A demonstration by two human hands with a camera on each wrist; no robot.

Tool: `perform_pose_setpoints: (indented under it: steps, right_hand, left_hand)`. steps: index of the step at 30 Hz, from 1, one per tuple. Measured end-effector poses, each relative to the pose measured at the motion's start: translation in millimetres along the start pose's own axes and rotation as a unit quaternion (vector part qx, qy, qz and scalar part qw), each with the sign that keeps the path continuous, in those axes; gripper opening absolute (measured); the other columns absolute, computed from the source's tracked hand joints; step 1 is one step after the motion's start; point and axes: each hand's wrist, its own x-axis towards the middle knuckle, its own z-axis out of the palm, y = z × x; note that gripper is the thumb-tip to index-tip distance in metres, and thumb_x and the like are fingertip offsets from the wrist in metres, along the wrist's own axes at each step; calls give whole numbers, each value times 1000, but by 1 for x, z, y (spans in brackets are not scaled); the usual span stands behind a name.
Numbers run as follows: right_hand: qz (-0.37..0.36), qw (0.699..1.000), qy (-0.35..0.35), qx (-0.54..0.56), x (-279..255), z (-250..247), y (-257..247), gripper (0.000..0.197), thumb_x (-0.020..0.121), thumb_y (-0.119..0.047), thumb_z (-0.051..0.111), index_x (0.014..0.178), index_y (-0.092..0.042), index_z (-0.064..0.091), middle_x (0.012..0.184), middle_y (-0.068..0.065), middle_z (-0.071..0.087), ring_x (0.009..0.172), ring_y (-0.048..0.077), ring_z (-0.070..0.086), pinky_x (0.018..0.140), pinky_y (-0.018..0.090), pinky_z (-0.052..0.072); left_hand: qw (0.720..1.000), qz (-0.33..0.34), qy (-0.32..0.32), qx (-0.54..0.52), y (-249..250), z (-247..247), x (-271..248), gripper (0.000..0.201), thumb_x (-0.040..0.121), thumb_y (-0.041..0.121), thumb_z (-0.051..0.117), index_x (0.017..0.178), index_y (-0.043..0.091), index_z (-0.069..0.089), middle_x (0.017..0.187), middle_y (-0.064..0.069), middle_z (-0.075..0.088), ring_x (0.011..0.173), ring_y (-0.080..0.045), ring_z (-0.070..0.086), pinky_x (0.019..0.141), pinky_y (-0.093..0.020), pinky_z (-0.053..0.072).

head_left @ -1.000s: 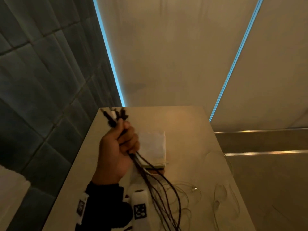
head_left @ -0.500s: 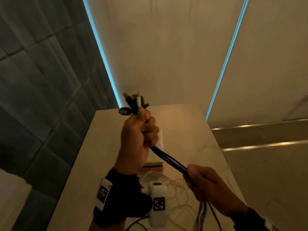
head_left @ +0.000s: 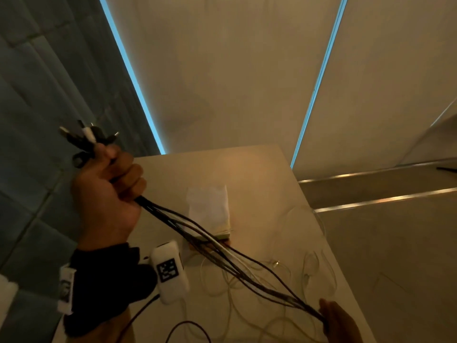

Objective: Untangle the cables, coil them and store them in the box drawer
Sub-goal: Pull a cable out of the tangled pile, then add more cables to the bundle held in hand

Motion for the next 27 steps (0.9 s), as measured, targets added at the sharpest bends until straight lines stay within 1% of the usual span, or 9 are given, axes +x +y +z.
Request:
perform_pose_setpoints:
  steps: [2,5,9,13,17,21,23,25,27]
  right_hand:
    - [31,997,56,-37,24,-2,-10,21,88,-58,51,79,-40,58,97,-8,71,93,14,60,92,26,45]
    - [85,994,-51,-56,48,-6,-15,10,95,-26,54,90,-18,56,91,8,68,84,24,63,77,33,49]
    - [74,978,-94,-170,72,-4,-41,26,93,-44,47,105,-23,57,110,-3,60,103,18,59,81,27,44]
    - [39,987,-99,-124,96,10,-82,33,90,-48,50,67,-25,49,81,0,59,84,23,60,76,34,50]
    - [89,974,-154,-141,116,27,-105,58,85,-61,50,116,-12,57,123,11,57,114,29,57,91,34,45]
    - [78,965,-177,-175,121,41,-108,49,89,-41,51,126,-8,49,134,15,49,123,31,51,98,34,42]
    - [58,966,-203,-152,122,44,-113,37,90,-37,50,114,-9,54,126,14,53,119,31,52,93,33,43]
    - [1,975,-200,-97,121,39,-129,14,90,-29,52,81,-19,50,99,7,58,103,29,59,79,33,43]
    - [-58,981,-173,60,115,24,-156,24,90,-17,58,71,-14,44,74,6,60,76,26,63,72,45,50]
  left_hand:
    - [1000,-14,-7,8,-8,2,-3,48,103,25,24,61,26,46,45,12,29,34,-3,19,31,-16,16]
    - [999,-49,-12,2,-16,5,-7,48,102,27,25,60,25,49,45,13,30,41,-6,9,31,-15,16]
    - [997,-80,-15,6,-19,5,-12,40,100,30,29,65,24,47,46,13,30,44,-6,7,30,-14,17]
    - [995,-102,-23,5,-22,4,-15,40,102,32,28,67,22,46,46,13,31,44,-5,7,30,-15,18]
    - [993,-110,-24,23,-30,7,-16,37,100,33,31,68,20,46,46,12,30,35,-1,15,31,-14,17]
    - [992,-119,-29,34,-37,4,-14,34,99,33,32,70,18,43,46,11,30,33,0,22,32,-14,17]
    - [991,-124,-26,43,-42,-1,-15,33,100,31,33,72,16,42,48,9,31,34,-2,23,32,-15,19]
    - [989,-131,-12,61,-49,-5,-17,33,101,29,33,72,15,42,50,7,32,35,-3,25,33,-16,23]
    - [986,-137,7,90,-59,-6,-19,33,101,26,33,72,14,42,52,6,31,36,-4,23,36,-16,20]
